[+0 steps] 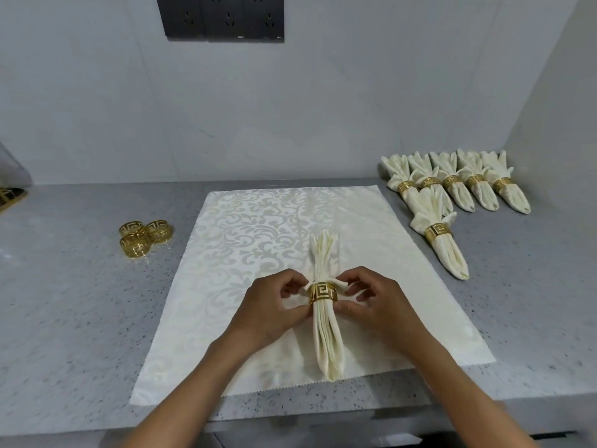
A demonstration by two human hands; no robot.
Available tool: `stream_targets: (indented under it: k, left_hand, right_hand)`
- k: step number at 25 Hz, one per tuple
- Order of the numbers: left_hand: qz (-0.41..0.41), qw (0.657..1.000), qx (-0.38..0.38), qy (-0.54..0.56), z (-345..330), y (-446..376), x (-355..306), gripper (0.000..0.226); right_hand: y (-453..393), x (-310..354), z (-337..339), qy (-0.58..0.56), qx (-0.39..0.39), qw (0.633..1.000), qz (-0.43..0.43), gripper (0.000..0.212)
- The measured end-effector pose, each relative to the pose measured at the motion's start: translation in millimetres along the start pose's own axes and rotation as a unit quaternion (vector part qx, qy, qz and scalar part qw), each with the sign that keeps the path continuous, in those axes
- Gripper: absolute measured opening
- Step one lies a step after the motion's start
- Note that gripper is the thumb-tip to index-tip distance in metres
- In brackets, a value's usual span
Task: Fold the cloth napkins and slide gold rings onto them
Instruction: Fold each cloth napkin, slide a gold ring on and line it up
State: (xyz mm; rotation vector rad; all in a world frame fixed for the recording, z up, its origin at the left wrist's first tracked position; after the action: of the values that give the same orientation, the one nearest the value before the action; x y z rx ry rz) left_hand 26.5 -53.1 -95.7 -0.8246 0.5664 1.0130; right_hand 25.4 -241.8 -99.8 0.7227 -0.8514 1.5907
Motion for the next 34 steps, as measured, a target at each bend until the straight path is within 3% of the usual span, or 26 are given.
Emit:
stream_targets:
  k: [5, 11, 15, 19, 22, 25, 27, 29, 32, 34]
  left_hand:
    - [0.026, 0.995, -0.091, 0.013, -2.2, 14.3, -10.7, 0.027]
    - [0.054, 0.989, -0.134, 0.040, -5.0, 24.0, -17.4, 0.038]
    - [0.050, 0.987, -0.147, 0.029, -5.4, 23.7, -19.4, 0.017]
    - [0.047, 0.993, -0.107, 0.024, 13.2, 11.6, -13.5, 0.012]
    - [0.024, 0.994, -0.105, -0.033, 38.4, -25.3, -10.4, 0.032]
    - [0.007, 0.990, 0.025, -0.140, 20.9, -70.0, -13.2, 0.058]
    - [-0.015, 0.982, 0.053, -0.180, 13.9, -81.5, -13.9, 0.050]
    - [-0.038, 0.980, 0.032, -0.193, 19.2, -77.9, -14.4, 0.041]
    - [-0.059, 0.984, -0.006, -0.167, 30.3, -63.6, -16.8, 0.040]
    - [-0.078, 0.983, -0.029, -0.162, 38.7, -53.3, -18.9, 0.026]
  right_hand:
    - [19.6, 9.5, 1.3, 0.045, -0.147, 0.988, 0.023, 0.015]
    - [29.7, 11.3, -1.2, 0.029, -0.179, 0.983, 0.011, 0.009]
    - [24.9, 11.2, -1.9, 0.027, -0.154, 0.988, 0.000, 0.014]
    - [11.5, 13.9, 22.7, 0.001, -0.081, 0.997, -0.012, 0.009]
    - [-22.9, 17.1, 47.4, 0.036, -0.081, 0.996, -0.012, 0.038]
    - [-58.0, 37.2, 25.3, 0.189, -0.010, 0.981, 0.040, 0.057]
    - [-66.9, 48.9, 13.5, 0.265, 0.001, 0.961, 0.083, 0.040]
    - [-68.3, 56.2, 16.7, 0.299, -0.032, 0.947, 0.114, 0.021]
    - [-64.5, 52.2, 25.1, 0.287, -0.072, 0.948, 0.118, 0.014]
    - [-59.5, 46.0, 30.4, 0.285, -0.086, 0.948, 0.108, 0.011]
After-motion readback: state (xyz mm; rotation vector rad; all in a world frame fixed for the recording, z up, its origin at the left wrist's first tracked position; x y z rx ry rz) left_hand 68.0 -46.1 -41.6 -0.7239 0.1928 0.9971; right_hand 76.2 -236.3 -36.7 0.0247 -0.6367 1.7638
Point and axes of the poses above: each hand's wrist, its own y-axis away from the middle knuckle, its own z-axis out of the back of the hand, x = y × z, the point moved 9 cm from there along -y, towards the middle knuckle, and after that the axes turned 8 degrees about -z, right-handed, at the moved point
